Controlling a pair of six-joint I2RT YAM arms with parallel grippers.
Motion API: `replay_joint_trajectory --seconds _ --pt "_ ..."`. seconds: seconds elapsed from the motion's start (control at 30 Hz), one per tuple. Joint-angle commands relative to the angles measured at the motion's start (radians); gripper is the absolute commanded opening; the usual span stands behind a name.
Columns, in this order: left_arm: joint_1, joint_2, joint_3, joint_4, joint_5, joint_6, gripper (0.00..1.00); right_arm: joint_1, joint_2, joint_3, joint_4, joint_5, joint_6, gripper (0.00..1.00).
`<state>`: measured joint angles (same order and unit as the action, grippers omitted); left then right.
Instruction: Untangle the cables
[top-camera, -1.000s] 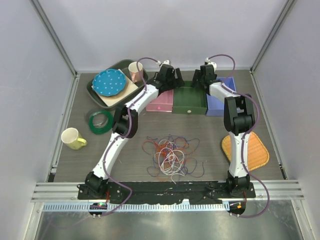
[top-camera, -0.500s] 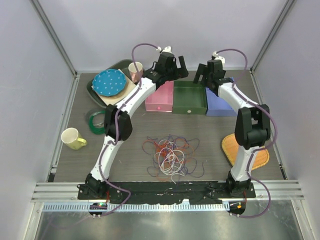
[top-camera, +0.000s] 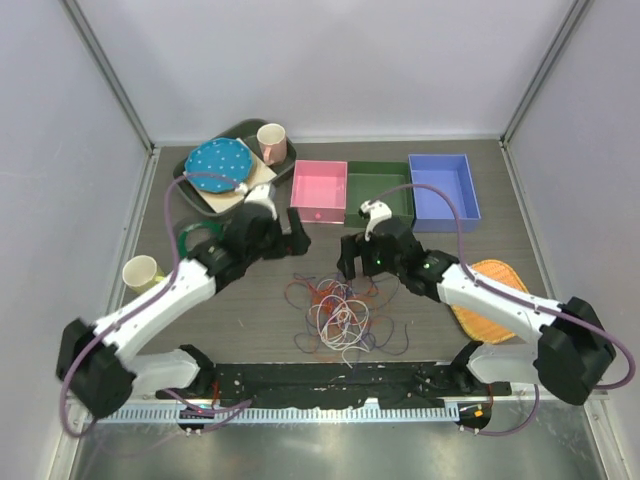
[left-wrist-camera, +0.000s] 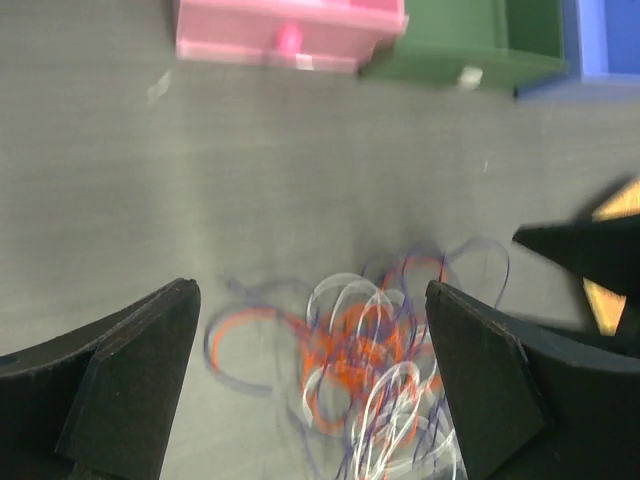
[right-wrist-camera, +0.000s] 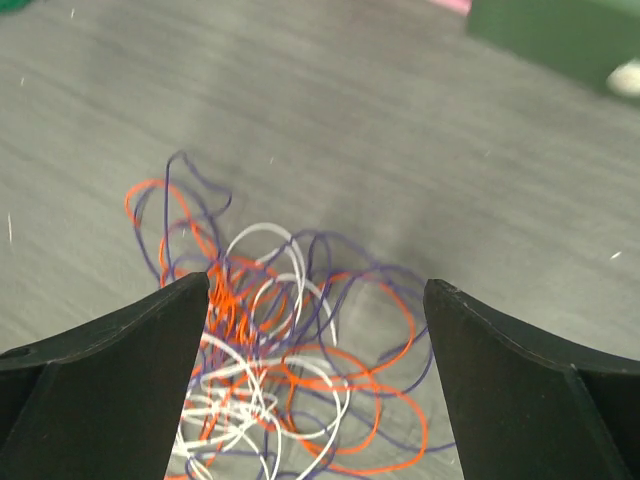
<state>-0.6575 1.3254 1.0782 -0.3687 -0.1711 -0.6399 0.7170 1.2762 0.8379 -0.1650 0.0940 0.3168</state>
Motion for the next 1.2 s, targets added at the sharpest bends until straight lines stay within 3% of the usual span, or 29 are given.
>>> replay_joint_trajectory --seconds 0.0,0.07,0.1,0.2,0.4,0.5,0.67,0.77,0.8,0.87,0.9,0.93,0.97,1.17 --pt "-0.013 -0.256 -0.394 0.195 0.16 -0.136 1.0 0.03 -0.126 -0.124 0.045 -0.073 0.042 0.94" --pt "-0.016 -0.352 -0.489 0.293 0.234 -0.185 1.0 0.032 -0.17 -0.158 0.0 -0.033 0.099 0.94" --pt "-0.017 -0.37 -0.539 0.33 0.328 -0.19 1.0 0.03 -0.179 -0.166 -0.023 0.017 0.117 0.93" --pt "-0.051 -0.39 -0.595 0.366 0.406 -0.204 1.0 0.032 -0.207 -0.198 -0.093 0.055 0.16 0.91" --pt "-0.149 -0.267 -0.643 0.508 0.433 -0.213 1.0 0.032 -0.186 -0.263 0.088 -0.08 0.131 0.89" --pt "-0.175 -0.203 -0.653 0.582 0.433 -0.228 1.0 0.032 -0.101 -0.241 0.159 -0.138 0.142 0.82" --pt "-0.218 -0.164 -0.624 0.556 0.383 -0.216 1.0 0.036 0.026 -0.192 0.234 -0.189 0.163 0.71" --pt "-0.237 -0.161 -0.621 0.519 0.346 -0.213 1.0 0.038 0.064 -0.194 0.28 -0.198 0.194 0.54" --pt "-0.238 -0.161 -0.623 0.513 0.337 -0.213 1.0 0.038 0.071 -0.192 0.286 -0.197 0.199 0.41" --pt "-0.237 -0.17 -0.621 0.511 0.331 -0.213 1.0 0.038 0.072 -0.183 0.295 -0.195 0.203 0.27" --pt "-0.238 -0.176 -0.623 0.502 0.318 -0.214 1.0 0.039 0.068 -0.18 0.297 -0.183 0.203 0.11" --pt "-0.238 -0.183 -0.624 0.498 0.308 -0.216 1.0 0.038 0.048 -0.175 0.286 -0.165 0.206 0.05" --pt "-0.238 -0.195 -0.626 0.491 0.302 -0.218 1.0 0.039 0.032 -0.152 0.269 -0.145 0.203 0.01" --pt "-0.237 -0.215 -0.627 0.465 0.283 -0.222 1.0 0.048 -0.13 -0.004 0.176 -0.059 0.145 0.01"
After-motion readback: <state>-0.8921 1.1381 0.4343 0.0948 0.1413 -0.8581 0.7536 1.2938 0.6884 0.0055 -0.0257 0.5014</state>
